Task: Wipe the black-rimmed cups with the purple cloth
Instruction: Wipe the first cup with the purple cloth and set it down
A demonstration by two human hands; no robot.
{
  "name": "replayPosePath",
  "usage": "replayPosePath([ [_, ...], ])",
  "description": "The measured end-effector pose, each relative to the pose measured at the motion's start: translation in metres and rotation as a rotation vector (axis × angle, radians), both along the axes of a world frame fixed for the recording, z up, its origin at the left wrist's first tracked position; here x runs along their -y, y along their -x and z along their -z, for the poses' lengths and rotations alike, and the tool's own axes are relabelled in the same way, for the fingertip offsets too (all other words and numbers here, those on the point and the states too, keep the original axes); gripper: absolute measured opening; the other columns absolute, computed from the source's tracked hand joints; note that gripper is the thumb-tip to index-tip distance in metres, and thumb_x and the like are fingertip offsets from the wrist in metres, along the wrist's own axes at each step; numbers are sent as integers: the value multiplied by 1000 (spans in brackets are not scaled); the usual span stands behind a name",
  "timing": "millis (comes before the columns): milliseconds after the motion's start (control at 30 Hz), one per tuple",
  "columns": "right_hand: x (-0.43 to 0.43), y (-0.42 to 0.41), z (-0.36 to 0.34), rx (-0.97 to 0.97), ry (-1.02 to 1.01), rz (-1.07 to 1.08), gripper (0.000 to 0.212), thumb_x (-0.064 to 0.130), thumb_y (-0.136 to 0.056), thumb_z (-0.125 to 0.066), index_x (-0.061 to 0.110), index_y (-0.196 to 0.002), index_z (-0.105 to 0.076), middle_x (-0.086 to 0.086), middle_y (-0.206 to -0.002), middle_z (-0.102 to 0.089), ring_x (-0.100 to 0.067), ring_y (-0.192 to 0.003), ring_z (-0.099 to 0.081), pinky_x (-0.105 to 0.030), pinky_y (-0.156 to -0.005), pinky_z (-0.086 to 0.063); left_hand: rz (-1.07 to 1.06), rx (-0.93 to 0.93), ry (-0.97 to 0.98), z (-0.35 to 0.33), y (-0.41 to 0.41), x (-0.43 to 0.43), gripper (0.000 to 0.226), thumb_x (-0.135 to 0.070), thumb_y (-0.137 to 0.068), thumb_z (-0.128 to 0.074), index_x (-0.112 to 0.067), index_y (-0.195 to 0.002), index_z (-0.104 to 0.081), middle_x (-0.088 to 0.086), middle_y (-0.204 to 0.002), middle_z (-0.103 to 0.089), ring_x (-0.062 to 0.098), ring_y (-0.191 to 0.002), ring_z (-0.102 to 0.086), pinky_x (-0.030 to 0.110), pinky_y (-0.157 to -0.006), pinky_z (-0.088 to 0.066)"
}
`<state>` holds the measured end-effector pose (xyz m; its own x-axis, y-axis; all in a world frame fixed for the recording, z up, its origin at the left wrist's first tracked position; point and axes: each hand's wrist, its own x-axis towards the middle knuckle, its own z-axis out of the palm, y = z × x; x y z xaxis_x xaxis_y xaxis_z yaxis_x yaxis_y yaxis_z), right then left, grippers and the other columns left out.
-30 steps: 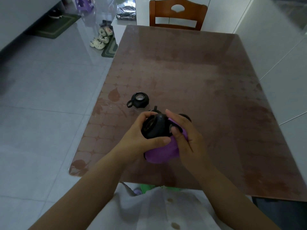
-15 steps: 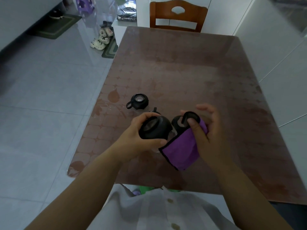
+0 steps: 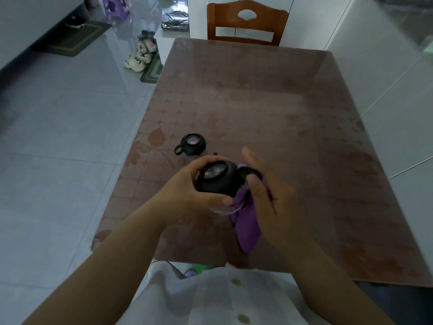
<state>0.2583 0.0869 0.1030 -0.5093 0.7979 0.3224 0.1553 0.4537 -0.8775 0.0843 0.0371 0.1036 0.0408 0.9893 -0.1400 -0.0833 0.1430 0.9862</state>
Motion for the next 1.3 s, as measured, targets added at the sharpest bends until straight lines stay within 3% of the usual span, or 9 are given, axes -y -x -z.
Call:
replayPosePath([
  [100, 6, 6, -3, 95, -54, -155, 53, 51, -94, -29, 22, -139, -36, 8, -148, -34, -6, -138, -30, -16, -109, -27, -3, -62, -25, -1, -2, -1, 67, -23, -57, -81, -31, -118, -55, -15, -112, -66, 10, -106, -65, 23, -84, -54],
  [367, -4, -2, 4, -19, 302, -97, 31, 35, -94, -33, 45, -122, -42, 17, -143, -40, 2, -133, -35, -13, -105, -34, 18, -27, -48, -2, -3, -1, 62, -20, -57, -79, -34, -114, -57, -20, -114, -63, 8, -107, -63, 21, -82, -53],
  [533, 13, 7, 2, -9, 39, -124, 36, 28, -97, -36, 27, -132, -45, 4, -149, -32, -1, -137, -30, -15, -106, -32, -63, -153, -54, -1, -2, -5, 72, -32, -51, -82, -42, -117, -56, 7, -137, -44, 18, -120, -55, 43, -100, -48],
  [633, 5, 4, 2, -46, 223, -99, 33, 31, -96, -35, 44, -126, -42, 10, -149, -32, 11, -133, -28, -4, -99, -29, -22, -156, -50, 2, -6, -5, 76, -34, -48, -85, -42, -117, -56, 7, -136, -43, 20, -121, -53, 44, -102, -47],
  [800, 4, -5, 11, -273, 649, -147, 45, 51, -93, -36, 34, -133, -45, 7, -133, -56, -10, -126, -50, -31, -101, -44, 17, -95, -83, 1, -11, -4, 93, -35, -45, -90, -35, -124, -43, 3, -136, -41, 15, -119, -55, 33, -97, -50],
  [900, 8, -6, 12, -242, 613, -144, 51, 55, -91, -38, 36, -139, -37, 3, -142, -48, -13, -131, -44, -38, -108, -37, -43, 42, -35, 1, -12, -6, 106, -50, -32, -91, -28, -120, -36, -2, -139, -39, 9, -116, -57, 21, -86, -52],
  [1067, 10, -8, 6, -171, 483, -115, 43, 42, -93, -34, 40, -136, -34, 19, -143, -39, 5, -131, -37, -14, -103, -36, -97, 71, -11, 6, -13, -5, 97, -63, -41, -83, -19, -119, -46, 13, -133, -50, 14, -100, -64, 18, -72, -53],
  [1200, 14, -6, 6, -206, 432, -61, 39, 34, -94, -34, 41, -132, -31, 25, -138, -37, 13, -128, -35, -8, -100, -34, -101, 31, 7, 4, -15, -1, 93, -58, -58, -78, -16, -134, -45, 8, -128, -59, 18, -114, -61, 21, -85, -51],
  [1300, 13, -3, 12, -205, 338, 27, 38, 31, -95, -35, 40, -132, -31, 22, -142, -35, 9, -132, -32, -10, -104, -31, -143, 9, 36, 3, -22, 0, 63, -42, -73, -74, -23, -128, -49, 0, -123, -63, 11, -112, -61, 17, -86, -50],
])
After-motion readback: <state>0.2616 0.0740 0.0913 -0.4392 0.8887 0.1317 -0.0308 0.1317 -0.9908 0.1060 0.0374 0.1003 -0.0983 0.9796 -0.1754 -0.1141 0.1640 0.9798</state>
